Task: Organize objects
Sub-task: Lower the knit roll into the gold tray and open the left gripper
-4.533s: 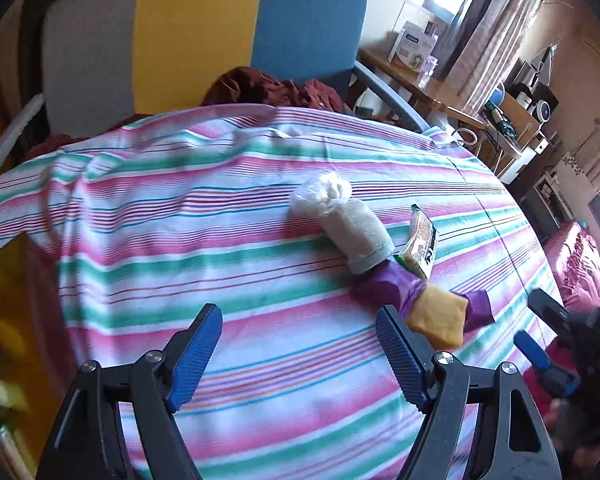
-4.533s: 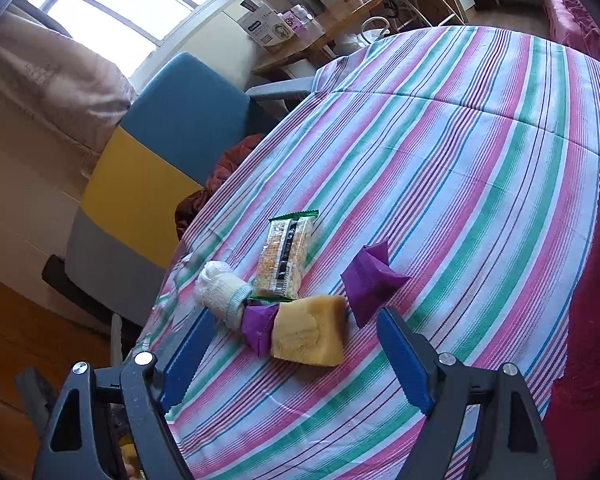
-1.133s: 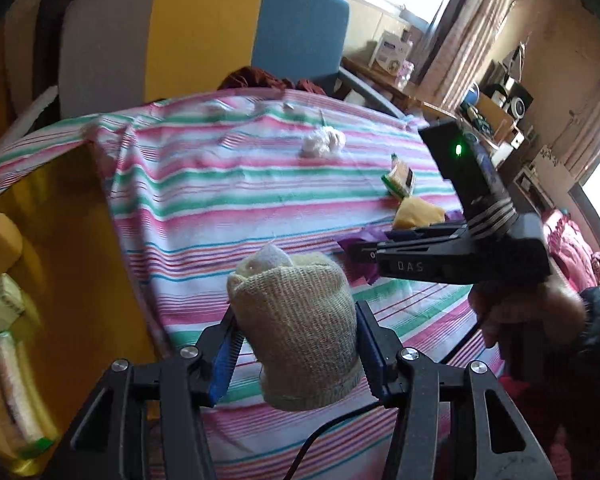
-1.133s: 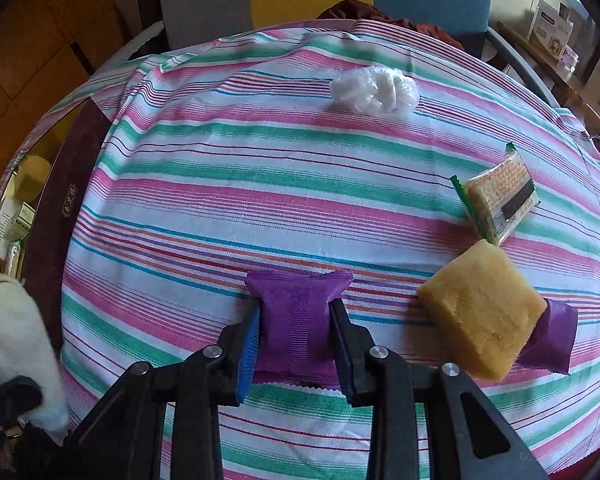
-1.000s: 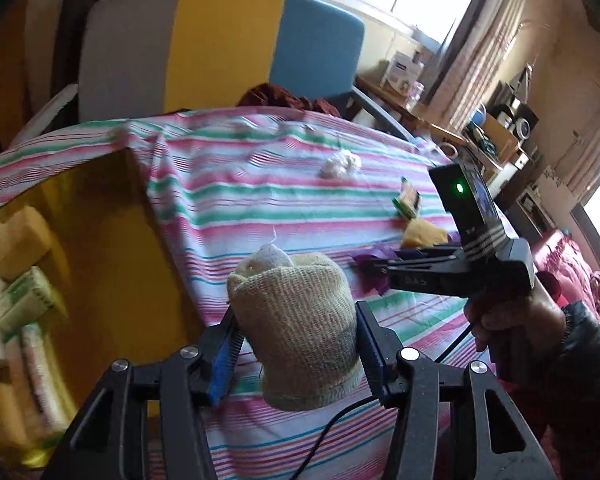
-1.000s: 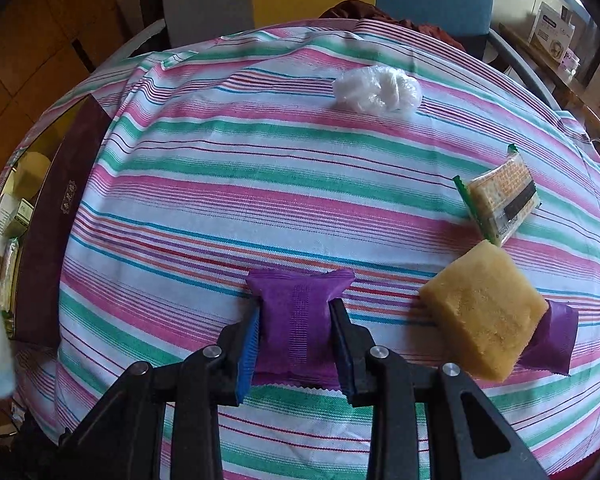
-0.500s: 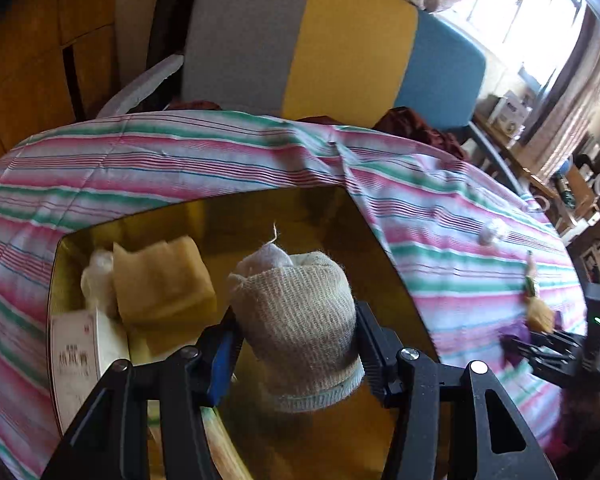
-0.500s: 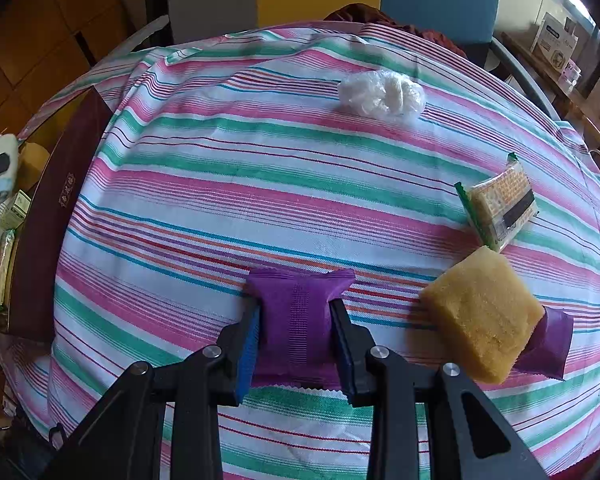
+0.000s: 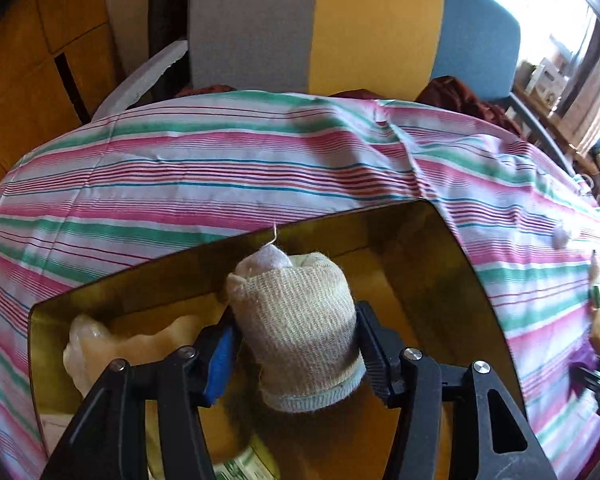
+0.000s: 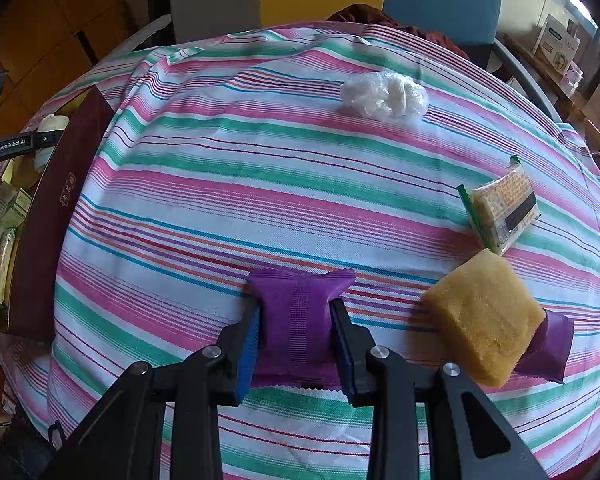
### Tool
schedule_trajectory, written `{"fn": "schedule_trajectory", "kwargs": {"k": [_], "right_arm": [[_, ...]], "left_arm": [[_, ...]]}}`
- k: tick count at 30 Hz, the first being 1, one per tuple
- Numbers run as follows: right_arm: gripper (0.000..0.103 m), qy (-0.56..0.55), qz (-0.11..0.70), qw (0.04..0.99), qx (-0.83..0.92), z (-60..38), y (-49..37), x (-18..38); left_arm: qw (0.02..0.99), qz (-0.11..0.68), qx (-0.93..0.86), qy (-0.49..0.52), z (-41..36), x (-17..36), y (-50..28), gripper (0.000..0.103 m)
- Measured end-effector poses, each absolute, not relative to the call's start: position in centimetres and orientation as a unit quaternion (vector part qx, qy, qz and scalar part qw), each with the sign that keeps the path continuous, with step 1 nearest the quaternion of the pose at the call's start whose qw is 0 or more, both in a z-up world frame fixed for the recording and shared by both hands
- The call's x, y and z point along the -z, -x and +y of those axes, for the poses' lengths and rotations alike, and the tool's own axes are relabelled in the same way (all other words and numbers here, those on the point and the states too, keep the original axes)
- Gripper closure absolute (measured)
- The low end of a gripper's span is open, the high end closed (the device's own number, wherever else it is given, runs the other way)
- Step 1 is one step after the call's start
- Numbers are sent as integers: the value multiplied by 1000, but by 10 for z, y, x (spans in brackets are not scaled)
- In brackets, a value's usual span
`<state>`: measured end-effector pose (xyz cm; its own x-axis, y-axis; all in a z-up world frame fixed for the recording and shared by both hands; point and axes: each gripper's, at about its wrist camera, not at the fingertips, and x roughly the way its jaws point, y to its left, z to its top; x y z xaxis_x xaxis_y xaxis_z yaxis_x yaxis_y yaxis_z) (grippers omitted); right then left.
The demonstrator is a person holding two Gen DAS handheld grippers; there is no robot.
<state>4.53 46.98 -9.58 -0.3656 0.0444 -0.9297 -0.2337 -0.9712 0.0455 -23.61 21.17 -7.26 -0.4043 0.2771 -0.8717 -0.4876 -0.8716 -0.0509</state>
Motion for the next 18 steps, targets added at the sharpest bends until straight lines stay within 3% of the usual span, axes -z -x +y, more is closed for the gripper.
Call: {"fn": "schedule_trajectory", "kwargs": {"k": [5,9,18], "right_arm": [[69,557,85,85,-822,470,-45,96],[69,557,84,84,-822,470,-45,96],[70,556,69,85,-824,465,-42,96]], "left_arm": [[236,86,-840,481,205,60,237,37],[244,82,-851,457,197,39,223,37],[237,75,-884,395,159,-7,121,30]]}}
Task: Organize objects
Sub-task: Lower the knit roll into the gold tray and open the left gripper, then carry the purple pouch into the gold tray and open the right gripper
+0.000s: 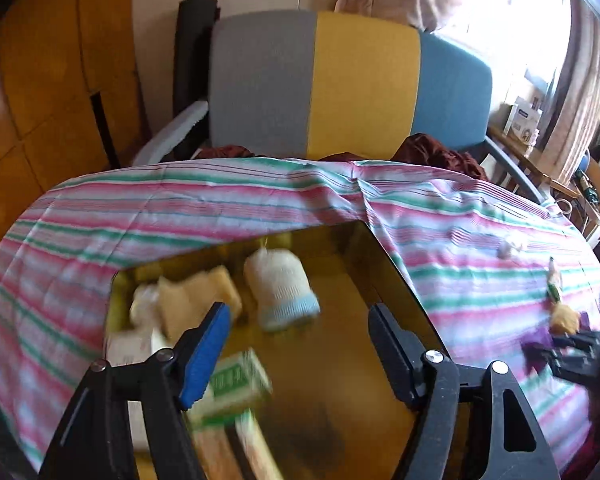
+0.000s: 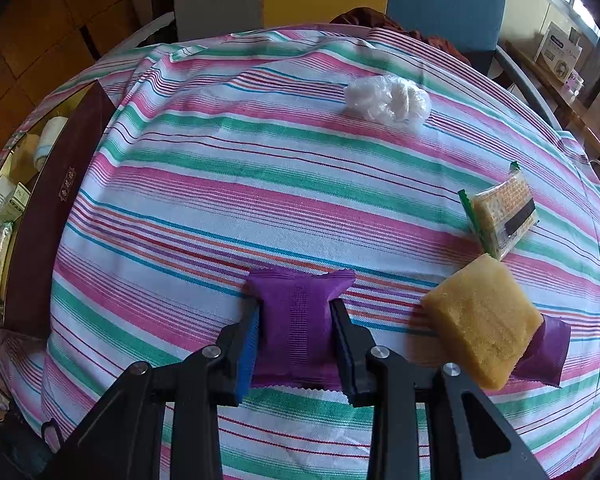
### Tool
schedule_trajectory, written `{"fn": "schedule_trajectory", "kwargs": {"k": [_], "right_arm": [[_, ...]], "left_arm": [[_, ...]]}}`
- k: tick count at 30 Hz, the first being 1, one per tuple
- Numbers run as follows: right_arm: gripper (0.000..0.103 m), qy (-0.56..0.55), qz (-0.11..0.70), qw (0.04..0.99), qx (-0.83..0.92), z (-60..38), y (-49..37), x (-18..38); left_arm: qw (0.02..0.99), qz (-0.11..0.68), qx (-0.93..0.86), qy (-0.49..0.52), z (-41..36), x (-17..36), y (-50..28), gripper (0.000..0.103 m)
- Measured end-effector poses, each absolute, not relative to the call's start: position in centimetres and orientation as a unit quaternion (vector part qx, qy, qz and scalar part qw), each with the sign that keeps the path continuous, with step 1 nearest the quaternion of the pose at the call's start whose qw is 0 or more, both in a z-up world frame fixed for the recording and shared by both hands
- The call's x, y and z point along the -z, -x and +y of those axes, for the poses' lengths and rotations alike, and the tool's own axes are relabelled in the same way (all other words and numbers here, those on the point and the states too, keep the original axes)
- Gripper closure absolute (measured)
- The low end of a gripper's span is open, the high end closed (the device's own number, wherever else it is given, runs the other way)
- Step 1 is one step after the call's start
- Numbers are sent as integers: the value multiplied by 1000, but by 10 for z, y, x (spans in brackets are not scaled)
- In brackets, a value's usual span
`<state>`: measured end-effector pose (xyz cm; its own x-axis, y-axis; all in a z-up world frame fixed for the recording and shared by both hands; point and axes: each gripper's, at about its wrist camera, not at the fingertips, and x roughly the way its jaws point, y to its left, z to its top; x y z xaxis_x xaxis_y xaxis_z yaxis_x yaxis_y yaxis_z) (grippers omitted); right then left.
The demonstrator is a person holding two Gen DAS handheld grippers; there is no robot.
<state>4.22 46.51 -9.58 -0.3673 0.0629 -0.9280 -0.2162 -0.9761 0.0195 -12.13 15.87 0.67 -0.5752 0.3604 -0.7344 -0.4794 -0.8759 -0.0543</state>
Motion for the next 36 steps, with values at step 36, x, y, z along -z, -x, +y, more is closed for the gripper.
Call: {"fn": "schedule_trajectory", "kwargs": {"k": [36], "right_arm": [[71,480,43,30,-876,371,-17,8]], "left_arm": [[176,36,-907,382,62,5,44,30]]}}
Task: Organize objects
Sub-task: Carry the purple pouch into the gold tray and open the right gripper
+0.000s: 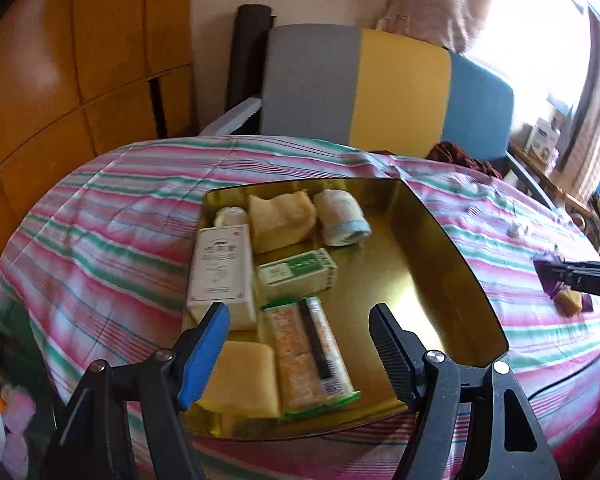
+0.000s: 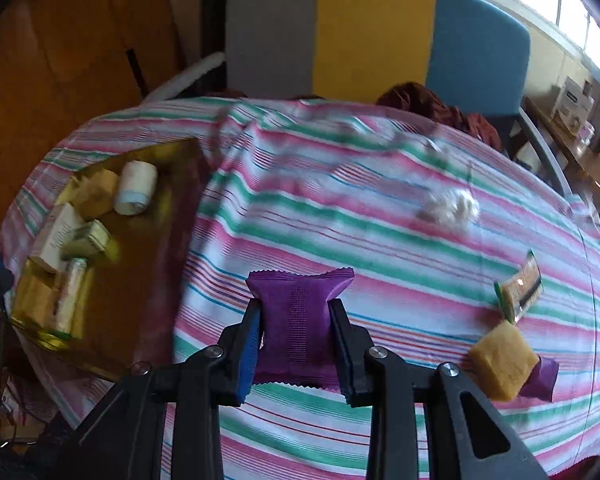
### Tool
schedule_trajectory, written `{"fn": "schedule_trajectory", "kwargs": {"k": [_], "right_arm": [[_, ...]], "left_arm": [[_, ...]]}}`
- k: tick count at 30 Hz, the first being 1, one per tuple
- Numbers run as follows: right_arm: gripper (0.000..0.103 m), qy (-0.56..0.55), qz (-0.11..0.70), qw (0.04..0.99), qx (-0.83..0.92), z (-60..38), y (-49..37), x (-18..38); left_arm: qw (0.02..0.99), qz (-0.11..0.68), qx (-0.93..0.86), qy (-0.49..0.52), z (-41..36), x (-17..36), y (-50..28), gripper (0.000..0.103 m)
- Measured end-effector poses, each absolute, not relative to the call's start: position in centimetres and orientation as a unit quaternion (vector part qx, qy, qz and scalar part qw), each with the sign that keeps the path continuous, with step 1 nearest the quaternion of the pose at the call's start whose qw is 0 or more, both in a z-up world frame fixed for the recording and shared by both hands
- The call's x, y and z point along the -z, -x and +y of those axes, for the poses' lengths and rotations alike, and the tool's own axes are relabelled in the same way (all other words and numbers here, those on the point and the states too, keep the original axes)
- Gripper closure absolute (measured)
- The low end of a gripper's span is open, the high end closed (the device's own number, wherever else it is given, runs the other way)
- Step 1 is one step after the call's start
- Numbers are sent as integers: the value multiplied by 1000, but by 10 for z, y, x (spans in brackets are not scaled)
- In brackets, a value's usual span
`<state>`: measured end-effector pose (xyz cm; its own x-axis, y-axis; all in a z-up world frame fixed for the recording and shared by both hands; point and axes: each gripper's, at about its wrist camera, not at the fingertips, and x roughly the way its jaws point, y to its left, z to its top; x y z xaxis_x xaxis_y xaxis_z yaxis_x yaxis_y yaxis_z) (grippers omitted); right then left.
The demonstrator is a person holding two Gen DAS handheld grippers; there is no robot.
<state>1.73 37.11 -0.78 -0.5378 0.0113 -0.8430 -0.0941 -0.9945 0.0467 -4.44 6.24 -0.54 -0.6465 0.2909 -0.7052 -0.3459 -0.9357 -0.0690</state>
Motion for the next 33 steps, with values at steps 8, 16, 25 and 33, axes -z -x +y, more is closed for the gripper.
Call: {"fn": "schedule_trajectory", "kwargs": {"k": [8,16,25,33], "right_arm": [[71,458,-2,-87,-885,240,40,-9],[71,522,-1,-80,-849,192,103,55],[71,543,-3,-52,-838,183,129,82],[63,532,19,-63,-844,188,123,79]], "left_arm": [[133,-4,-914,383,14,4,53,30],[109,-26,-909,401,-18,17,57,30],[100,-41,-902,417,-30,30,63,30],[100,-40,-903,416,-29,29,63,27]]}}
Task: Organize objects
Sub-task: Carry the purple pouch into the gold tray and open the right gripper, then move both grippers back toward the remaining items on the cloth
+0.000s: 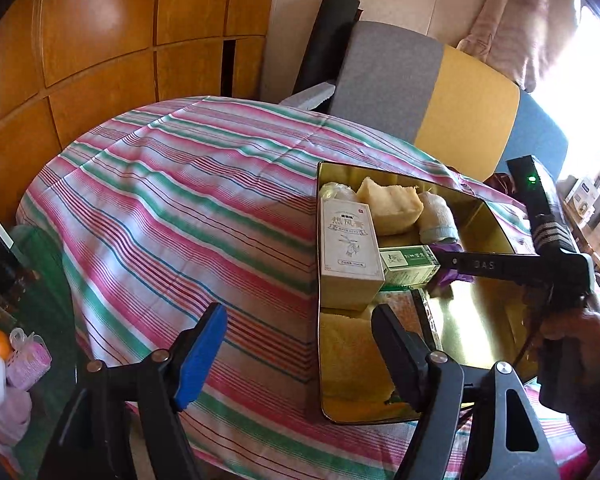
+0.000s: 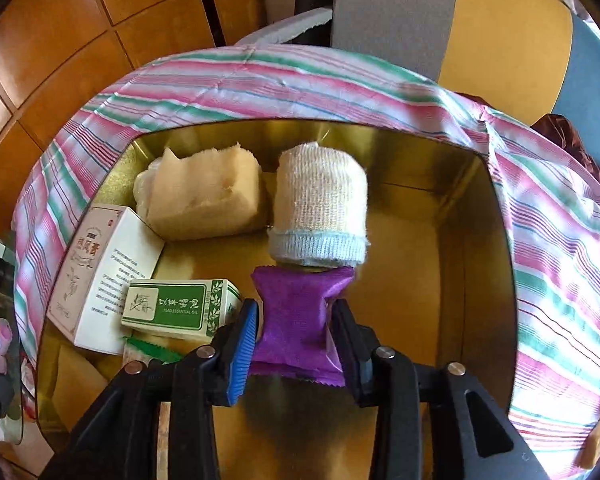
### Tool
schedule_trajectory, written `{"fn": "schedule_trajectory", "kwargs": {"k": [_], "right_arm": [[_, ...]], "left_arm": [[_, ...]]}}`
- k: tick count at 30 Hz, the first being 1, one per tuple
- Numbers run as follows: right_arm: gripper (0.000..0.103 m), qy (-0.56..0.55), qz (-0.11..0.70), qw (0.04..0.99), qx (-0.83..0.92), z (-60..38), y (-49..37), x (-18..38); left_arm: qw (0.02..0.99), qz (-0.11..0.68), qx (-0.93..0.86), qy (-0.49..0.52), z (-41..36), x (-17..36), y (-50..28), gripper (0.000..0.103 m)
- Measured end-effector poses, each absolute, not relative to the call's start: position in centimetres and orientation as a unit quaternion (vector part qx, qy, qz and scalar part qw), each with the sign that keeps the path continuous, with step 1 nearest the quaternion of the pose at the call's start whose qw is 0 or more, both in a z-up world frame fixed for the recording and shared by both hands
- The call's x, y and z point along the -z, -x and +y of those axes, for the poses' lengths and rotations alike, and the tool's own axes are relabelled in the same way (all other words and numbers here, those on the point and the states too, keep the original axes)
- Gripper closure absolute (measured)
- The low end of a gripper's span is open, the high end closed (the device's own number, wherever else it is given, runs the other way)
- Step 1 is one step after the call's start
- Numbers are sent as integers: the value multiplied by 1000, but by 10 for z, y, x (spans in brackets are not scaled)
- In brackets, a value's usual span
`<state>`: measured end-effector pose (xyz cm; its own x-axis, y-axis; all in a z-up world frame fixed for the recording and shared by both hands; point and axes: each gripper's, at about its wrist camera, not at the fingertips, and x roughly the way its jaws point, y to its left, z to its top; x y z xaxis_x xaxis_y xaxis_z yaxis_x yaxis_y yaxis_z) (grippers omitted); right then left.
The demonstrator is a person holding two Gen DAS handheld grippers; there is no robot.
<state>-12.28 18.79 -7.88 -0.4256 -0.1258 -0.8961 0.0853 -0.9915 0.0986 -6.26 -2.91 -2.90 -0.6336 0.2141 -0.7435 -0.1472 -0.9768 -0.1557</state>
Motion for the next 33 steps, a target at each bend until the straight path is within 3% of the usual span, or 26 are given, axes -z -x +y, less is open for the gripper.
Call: {"fn": "schedule_trajectory", "kwargs": {"k": [4,23,33], "right_arm": [[57,-515,-31,68,854,191,114,66],[55,-425,-29,62,902,232,14,2],[49,-413,-46,6,910,291,-30,-4]], "left_arm": [[103,-36,-904,413,-26,27,60,27],[128,9,-918,376,2,2,35,24],[161,40,-915,367,35,-5,24,24]]}}
